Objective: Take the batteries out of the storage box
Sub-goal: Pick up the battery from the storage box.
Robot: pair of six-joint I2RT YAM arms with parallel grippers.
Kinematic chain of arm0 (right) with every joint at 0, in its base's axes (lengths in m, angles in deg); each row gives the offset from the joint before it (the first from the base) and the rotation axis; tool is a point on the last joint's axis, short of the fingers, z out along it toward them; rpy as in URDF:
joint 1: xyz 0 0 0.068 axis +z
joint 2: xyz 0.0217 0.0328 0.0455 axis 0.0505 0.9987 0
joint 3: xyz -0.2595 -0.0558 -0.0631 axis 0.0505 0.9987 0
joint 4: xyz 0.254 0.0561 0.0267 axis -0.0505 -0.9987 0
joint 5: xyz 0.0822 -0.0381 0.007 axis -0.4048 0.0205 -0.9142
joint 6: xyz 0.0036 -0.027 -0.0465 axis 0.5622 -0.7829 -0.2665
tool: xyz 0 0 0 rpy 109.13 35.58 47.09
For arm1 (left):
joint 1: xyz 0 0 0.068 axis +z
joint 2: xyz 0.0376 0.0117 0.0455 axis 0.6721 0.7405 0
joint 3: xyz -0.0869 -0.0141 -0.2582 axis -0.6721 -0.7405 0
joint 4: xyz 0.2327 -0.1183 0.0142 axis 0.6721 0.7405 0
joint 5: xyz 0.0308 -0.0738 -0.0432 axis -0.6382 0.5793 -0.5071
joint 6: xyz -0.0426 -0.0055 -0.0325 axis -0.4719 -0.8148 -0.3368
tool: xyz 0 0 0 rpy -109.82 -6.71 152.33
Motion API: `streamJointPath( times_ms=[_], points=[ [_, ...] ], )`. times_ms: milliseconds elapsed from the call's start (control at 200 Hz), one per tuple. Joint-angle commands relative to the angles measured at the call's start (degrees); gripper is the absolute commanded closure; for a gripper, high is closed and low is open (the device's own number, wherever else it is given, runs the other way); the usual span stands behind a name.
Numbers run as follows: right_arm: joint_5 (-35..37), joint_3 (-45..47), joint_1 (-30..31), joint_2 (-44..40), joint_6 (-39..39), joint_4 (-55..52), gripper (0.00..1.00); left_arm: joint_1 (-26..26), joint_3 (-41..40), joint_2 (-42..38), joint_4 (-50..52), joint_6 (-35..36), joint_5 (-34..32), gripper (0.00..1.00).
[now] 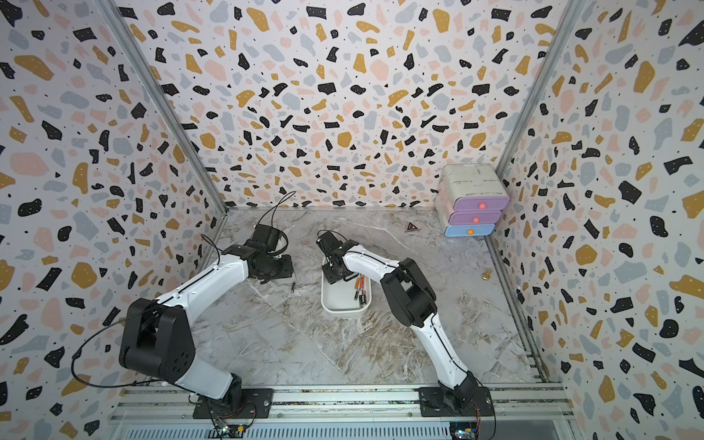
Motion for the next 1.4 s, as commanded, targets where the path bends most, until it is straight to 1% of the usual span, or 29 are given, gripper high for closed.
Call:
streamJointPath(
  times_ms=[0,175,210,305,345,395,466,661,776,866,906,931,1036,1186,1227,1312,1397],
  points=[
    [1.1,-2.01,0.44,-0.33,-0.06,1.29,0.54,0.13,-0.81,-0.46,0.23,-0.24,1.02,0.54],
    [6.11,-3.27,0.45,0.19,2.03,-2.26,0.63,0.14,-1.12,-0.81,0.29,0.12,1.59,0.54],
    [5.81,-3.29,0.45,0.28,2.55,-2.49,0.66,0.13,-1.12,-0.92,0.19,0.1,1.62,0.54],
    [3.38,-3.64,0.36,0.93,4.32,-2.82,0.66,0.15,-1.03,-1.05,-0.08,0.12,1.93,0.54],
    [2.63,-3.28,0.36,1.21,5.31,-2.5,0.71,0.19,-1.03,-1.14,-0.08,0.12,2.0,0.54],
    [1.47,-3.12,0.36,1.71,6.12,-2.1,0.74,0.13,-1.03,-1.22,-0.12,0.19,2.18,0.54],
    [0.52,-2.52,0.38,1.95,7.0,-1.16,0.77,0.13,-1.28,-1.1,-0.26,0.29,2.12,0.54],
    [2.93,-0.9,0.36,1.73,8.34,-0.63,0.82,0.14,-2.32,-0.76,-0.55,0.3,2.41,0.54],
    [4.1,1.26,0.36,0.7,8.84,0.3,0.91,0.13,-2.35,-0.53,-0.95,0.21,2.9,0.54],
    [4.27,3.36,0.36,-1.25,8.11,2.12,0.96,0.12,-2.35,-0.62,-1.04,0.16,3.21,0.54],
    [4.2,3.58,0.36,-2.04,7.44,2.12,1.0,0.12,-2.43,-0.75,-1.0,0.21,3.16,0.54],
    [3.99,3.5,0.36,-2.61,7.01,1.95,1.0,0.13,-2.52,-0.89,-1.13,0.21,3.17,0.54],
    [2.35,4.76,0.36,-6.63,5.06,2.41,1.0,0.11,-2.7,-1.96,-1.09,0.25,3.03,0.54],
    [-1.94,9.23,0.2,-16.74,3.31,3.72,1.0,0.04,-3.55,-5.86,-2.06,-0.19,3.08,0.54],
    [-3.66,11.58,0.03,-20.2,2.87,4.73,1.0,0.01,-3.74,-7.13,-2.46,-0.32,3.47,0.54],
    [-4.92,17.36,-0.62,-27.89,3.04,6.16,1.0,-0.86,-3.39,-9.67,-3.06,0.54,3.82,0.55],
    [-4.99,24.21,-2.28,-35.63,3.69,6.13,1.0,-3.06,-1.29,-10.97,-1.8,2.17,2.82,0.56]
  ],
)
